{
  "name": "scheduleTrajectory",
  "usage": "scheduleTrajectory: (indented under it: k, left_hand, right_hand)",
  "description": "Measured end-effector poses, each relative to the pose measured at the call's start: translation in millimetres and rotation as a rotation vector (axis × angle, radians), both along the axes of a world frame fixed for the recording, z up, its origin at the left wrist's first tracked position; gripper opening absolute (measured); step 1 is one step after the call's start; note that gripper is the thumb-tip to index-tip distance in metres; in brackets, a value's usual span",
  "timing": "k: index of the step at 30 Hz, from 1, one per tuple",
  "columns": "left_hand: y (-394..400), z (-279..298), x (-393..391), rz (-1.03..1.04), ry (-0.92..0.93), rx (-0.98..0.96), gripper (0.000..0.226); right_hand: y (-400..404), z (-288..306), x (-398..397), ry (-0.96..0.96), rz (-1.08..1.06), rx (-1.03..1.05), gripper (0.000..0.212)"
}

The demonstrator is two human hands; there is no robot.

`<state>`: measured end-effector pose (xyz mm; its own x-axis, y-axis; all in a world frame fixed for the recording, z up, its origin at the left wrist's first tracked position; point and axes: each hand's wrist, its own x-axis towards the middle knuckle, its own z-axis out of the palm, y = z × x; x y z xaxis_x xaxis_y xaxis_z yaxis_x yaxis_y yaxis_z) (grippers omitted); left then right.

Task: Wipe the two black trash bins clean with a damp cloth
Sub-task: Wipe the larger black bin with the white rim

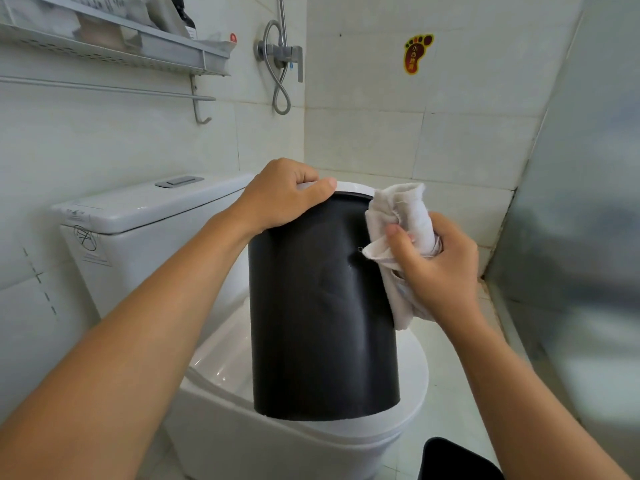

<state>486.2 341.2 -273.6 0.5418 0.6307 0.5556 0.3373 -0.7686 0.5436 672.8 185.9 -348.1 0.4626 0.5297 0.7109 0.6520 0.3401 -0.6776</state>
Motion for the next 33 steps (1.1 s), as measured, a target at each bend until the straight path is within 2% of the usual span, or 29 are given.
scheduleTrajectory:
  k: [1, 4, 7, 9, 12, 14, 19, 21, 26, 28, 30, 33]
  left_hand:
    - [-1.1, 2.3, 0.1, -0.019, 0.037, -0.008, 0.054]
    - [-5.1, 7.4, -1.3, -0.024, 0.145, -0.006, 0.051]
    - [-4.8, 7.0, -4.5, 0.0, 0.166, -0.013, 0.05]
    - [-6.0, 6.4, -5.7, 0.014, 0.17, 0.004, 0.05]
    - [-8.7, 6.1, -6.2, 0.024, 0.167, 0.031, 0.051]
    - [-8.6, 5.3, -8.4, 0.039, 0.166, 0.038, 0.051]
    - [-10.8, 4.1, -12.5, 0.016, 0.138, 0.026, 0.052]
    - [-14.7, 4.6, -10.7, 0.013, 0.147, 0.048, 0.054]
    - [-19.7, 4.7, -13.4, -0.016, 0.129, 0.062, 0.054]
    - [-20.1, 4.5, -13.6, -0.002, 0.134, 0.068, 0.053]
    - [-18.7, 3.9, -13.8, 0.027, 0.134, 0.073, 0.053]
    - [-14.0, 2.0, -15.8, 0.068, 0.123, 0.067, 0.054]
  right_hand:
    - [-0.2, -1.5, -2.7, -0.076, -0.023, -0.024, 0.015]
    - [-4.1, -8.2, -8.0, -0.275, 0.007, -0.14, 0.029]
    - [-5.2, -11.5, -6.2, -0.294, 0.153, -0.206, 0.028]
    - [-2.0, -14.8, -3.4, -0.338, 0.128, -0.217, 0.023]
    - [-0.5, -21.7, -8.2, -0.417, 0.011, -0.193, 0.052]
    - [-7.4, -26.0, -17.6, -0.55, -0.044, -0.148, 0.056]
    - [-38.9, -40.0, -36.7, -0.91, 0.008, -0.128, 0.057]
    - [-40.6, -38.8, -36.0, -0.903, -0.01, -0.158, 0.058]
    - [-15.1, -9.6, -27.0, -0.521, -0.151, -0.191, 0.06]
    - [-6.1, -5.0, -24.4, -0.467, -0.181, -0.198, 0.058]
    - [-7.9, -10.1, -27.4, -0.554, -0.181, -0.18, 0.057]
    - [-31.9, -30.2, -38.5, -0.831, -0.137, -0.146, 0.059]
